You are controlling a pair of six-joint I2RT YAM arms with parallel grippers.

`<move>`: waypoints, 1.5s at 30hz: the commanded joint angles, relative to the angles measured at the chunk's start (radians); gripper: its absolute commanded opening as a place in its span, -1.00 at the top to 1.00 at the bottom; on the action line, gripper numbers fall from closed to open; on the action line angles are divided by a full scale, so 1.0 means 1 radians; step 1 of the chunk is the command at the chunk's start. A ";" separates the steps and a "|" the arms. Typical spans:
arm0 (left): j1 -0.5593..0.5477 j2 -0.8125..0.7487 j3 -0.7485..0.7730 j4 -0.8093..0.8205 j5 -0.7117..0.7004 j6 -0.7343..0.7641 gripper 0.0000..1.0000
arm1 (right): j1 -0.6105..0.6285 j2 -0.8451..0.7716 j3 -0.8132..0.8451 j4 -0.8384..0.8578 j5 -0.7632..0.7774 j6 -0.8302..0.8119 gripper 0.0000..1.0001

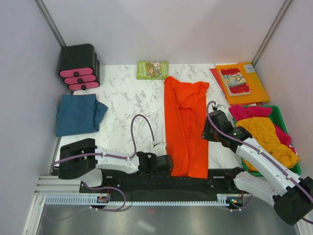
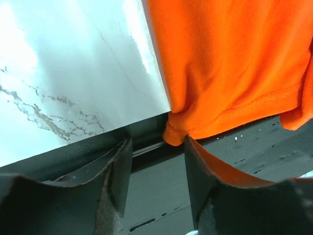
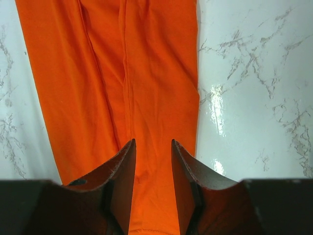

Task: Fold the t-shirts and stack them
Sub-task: Grab the bottom of the folded rectangular tshirt with both arms

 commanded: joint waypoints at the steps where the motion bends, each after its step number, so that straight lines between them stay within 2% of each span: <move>1: 0.001 0.020 -0.007 0.038 -0.058 -0.010 -0.01 | 0.003 -0.002 0.002 0.035 -0.012 0.011 0.15; 6: 0.010 0.052 0.020 0.095 -0.049 0.030 0.17 | 0.003 0.000 0.000 0.035 -0.010 0.009 0.15; 11: 0.013 0.114 0.051 0.118 -0.009 0.060 0.19 | 0.005 -0.004 0.000 0.030 -0.007 0.008 0.15; 14: 0.013 0.109 0.051 0.121 -0.011 0.060 0.41 | 0.005 -0.005 0.005 0.020 -0.004 0.006 0.15; 15: 0.013 0.102 0.046 0.119 -0.012 0.060 0.57 | 0.005 -0.005 0.006 0.013 -0.006 0.012 0.16; 17: 0.013 0.091 0.043 0.113 -0.020 0.060 0.75 | 0.005 -0.008 0.006 0.006 -0.007 0.020 0.17; 18: 0.013 0.080 0.042 0.107 -0.027 0.060 0.96 | 0.005 -0.010 0.003 0.007 -0.010 0.032 0.18; 25: 0.015 -0.049 0.091 0.003 -0.135 0.127 0.97 | 0.031 -0.014 -0.032 0.012 -0.053 0.089 0.13; 30: 0.045 -0.103 0.216 -0.062 -0.196 0.274 0.97 | 0.046 -0.016 -0.067 0.047 -0.079 0.121 -0.01; 35: 0.131 -0.095 0.287 -0.065 -0.181 0.356 0.97 | 0.059 -0.025 -0.107 0.061 -0.102 0.195 -0.03; 45: 0.289 -0.031 0.304 -0.025 -0.117 0.432 0.97 | 0.120 -0.092 -0.179 -0.006 -0.110 0.368 0.02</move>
